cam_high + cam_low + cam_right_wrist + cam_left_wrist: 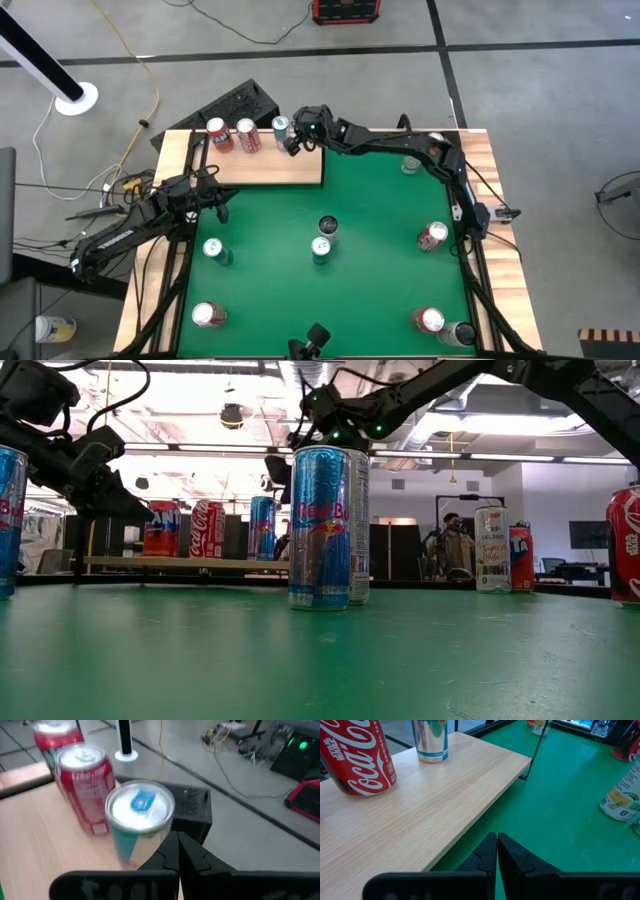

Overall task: Place canned beverage on shelf
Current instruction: Put the top blue soda can on the shelf

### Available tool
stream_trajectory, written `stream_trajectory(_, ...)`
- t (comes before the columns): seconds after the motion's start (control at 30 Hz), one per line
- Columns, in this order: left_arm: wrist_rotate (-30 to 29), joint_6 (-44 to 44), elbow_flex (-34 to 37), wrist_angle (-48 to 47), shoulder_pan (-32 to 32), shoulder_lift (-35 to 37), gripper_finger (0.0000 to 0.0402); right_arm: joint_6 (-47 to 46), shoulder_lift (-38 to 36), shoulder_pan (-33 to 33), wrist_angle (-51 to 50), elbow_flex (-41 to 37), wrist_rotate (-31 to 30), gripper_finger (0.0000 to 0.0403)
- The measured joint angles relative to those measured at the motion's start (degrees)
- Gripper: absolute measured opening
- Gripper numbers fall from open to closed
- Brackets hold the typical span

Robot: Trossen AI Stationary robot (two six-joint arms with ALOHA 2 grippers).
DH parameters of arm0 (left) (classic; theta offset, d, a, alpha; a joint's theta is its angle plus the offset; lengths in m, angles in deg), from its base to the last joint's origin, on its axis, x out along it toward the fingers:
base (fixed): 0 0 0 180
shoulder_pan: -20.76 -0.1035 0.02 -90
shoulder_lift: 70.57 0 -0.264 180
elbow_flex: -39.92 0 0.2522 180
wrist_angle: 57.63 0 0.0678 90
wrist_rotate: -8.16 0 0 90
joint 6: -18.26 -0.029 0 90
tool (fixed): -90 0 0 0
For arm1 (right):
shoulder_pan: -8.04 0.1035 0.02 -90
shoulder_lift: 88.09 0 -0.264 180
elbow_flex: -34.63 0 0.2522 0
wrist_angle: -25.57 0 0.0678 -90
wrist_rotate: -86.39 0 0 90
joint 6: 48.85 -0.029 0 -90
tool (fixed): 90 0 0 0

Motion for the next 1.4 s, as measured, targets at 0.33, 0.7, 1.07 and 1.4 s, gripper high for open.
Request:
stream_trajectory(0.33, 0.0, 0.0, 0.0, 0.0, 0.0, 0.0, 0.0000, 0.3, 1.0, 0.3, 2.7, 0.1, 0.8, 0.0018)
stream_trajectory(0.7, 0.0, 0.0, 0.0, 0.0, 0.0, 0.0, 0.0000, 0.4, 1.0, 0.0, 3.6, 0.1, 3.2, 0.0018)
stream_trajectory(1.07, 0.0, 0.0, 0.0, 0.0, 0.0, 0.0, 0.0000, 0.4, 1.0, -0.7, 4.9, 0.1, 4.8, 0.0018)
stream_trajectory(1.4, 0.0, 0.0, 0.0, 0.0, 0.0, 0.0, 0.0000, 0.0, 1.0, -0.7, 5.3, 0.1, 4.8, 0.0018)
